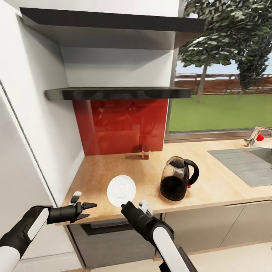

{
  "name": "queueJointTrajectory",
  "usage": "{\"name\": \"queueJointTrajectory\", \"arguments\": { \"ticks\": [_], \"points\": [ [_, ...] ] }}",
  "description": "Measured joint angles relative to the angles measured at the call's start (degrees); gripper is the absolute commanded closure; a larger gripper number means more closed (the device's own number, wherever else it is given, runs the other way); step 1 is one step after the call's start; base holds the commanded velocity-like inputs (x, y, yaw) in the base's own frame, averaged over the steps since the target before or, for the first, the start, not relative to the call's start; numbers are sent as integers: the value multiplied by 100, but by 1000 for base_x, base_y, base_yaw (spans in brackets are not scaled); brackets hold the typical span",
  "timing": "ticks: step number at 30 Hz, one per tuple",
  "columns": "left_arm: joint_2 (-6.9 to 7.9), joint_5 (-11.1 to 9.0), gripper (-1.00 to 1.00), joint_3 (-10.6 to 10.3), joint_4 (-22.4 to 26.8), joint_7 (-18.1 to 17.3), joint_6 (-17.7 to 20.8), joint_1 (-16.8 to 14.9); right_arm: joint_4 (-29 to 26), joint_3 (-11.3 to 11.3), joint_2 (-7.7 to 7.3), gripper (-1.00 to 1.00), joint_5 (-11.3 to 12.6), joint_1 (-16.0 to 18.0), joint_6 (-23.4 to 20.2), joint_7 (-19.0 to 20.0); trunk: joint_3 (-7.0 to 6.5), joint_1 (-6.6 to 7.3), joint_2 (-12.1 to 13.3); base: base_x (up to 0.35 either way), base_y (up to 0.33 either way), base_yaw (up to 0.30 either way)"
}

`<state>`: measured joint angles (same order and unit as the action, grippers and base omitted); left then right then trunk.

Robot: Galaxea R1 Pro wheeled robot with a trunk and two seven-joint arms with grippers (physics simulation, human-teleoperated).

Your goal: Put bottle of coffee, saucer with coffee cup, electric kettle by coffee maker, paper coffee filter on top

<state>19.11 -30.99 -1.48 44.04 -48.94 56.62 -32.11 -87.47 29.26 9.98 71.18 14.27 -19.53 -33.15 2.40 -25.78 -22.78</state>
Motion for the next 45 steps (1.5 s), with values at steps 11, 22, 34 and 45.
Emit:
{"name": "queueJointTrajectory", "arguments": {
  "ticks": [11, 22, 34, 45],
  "points": [
    [-14, -15, -100, 11, -1, 1, -6, -8, 0, 2, 0, 100, -1, 0, -4, 36, 0, 0, 0, -337, -88, 0],
    [-55, -6, -100, 15, 0, -13, -19, 105, 1, -4, 0, 100, -1, 0, -9, 281, 0, 3, 0, -227, -75, 0],
    [-62, 1291, -100, -227, -1066, 41, -2422, 1535, 36, 14, -384, 100, -142, 0, -26, 2121, 2, 4, 0, -5, -1, 0],
    [-318, 1485, -100, -207, -2338, 1091, -4088, 1568, 37, 45, -482, 100, -1119, 0, -24, 2165, 0, 3, 0, 0, 0, 0]
  ]
}}
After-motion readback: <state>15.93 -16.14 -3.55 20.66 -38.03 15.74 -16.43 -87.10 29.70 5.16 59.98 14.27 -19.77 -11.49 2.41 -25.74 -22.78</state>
